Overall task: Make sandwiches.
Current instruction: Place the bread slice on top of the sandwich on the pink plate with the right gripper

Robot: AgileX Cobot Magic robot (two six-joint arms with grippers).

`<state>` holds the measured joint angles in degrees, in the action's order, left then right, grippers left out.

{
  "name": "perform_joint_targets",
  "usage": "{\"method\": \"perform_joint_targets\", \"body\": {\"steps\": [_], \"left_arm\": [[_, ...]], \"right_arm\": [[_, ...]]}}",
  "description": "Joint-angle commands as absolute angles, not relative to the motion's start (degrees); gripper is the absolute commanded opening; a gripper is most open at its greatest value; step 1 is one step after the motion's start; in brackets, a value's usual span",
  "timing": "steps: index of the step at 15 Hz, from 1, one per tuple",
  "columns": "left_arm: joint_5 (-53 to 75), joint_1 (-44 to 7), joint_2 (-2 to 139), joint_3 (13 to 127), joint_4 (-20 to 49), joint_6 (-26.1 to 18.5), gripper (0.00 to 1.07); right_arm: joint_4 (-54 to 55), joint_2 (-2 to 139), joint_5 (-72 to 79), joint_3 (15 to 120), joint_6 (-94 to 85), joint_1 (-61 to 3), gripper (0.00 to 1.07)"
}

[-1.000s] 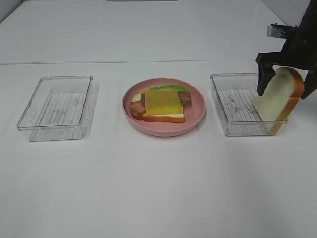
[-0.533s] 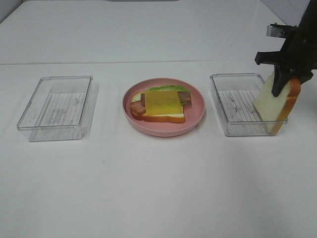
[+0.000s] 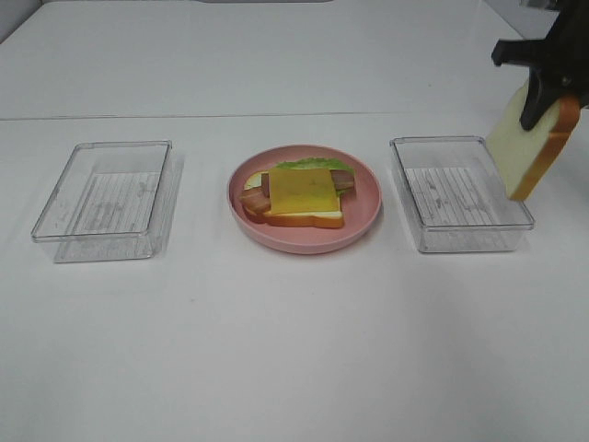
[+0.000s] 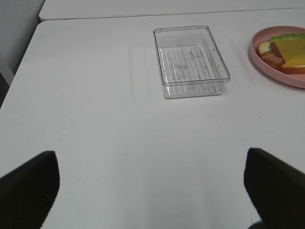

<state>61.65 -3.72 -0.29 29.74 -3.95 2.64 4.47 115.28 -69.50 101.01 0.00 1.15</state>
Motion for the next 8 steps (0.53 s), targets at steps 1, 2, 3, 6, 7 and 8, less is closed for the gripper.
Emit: {"method": "perform_joint_targets", "body": {"steps": [1,2,3,6,7,8], "left_arm": [[61.3,-4.0,-1.5,29.6,-4.2,2.6,0.98],[61.3,-4.0,-1.5,29.6,-4.2,2.6,0.98],[61.3,-4.0,-1.5,29.6,-4.2,2.6,0.98],[61.3,-4.0,-1.5,29.6,-4.2,2.6,0.98],[61.3,-4.0,-1.5,29.6,-4.2,2.6,0.98],[61.3,-4.0,-1.5,29.6,-4.2,2.6,0.98]], "right_arm": [[14.6,109.3,-76.0,100.0,-0.7,1.3,0.00],[20.8,108.3,-73.3,98.6,-2.7,1.3,0.00],[23.7,108.2,-71.9,97.5,-4.2,1.3,0.00],[48.8,109.4,-61.6,87.9,-15.8,1.2,0.00],[53.5,110.4,-61.1,87.0,-18.9,1.1,0.00],[56.7,111.7,-60.7,86.9,-21.1,0.5,0.00]]}}
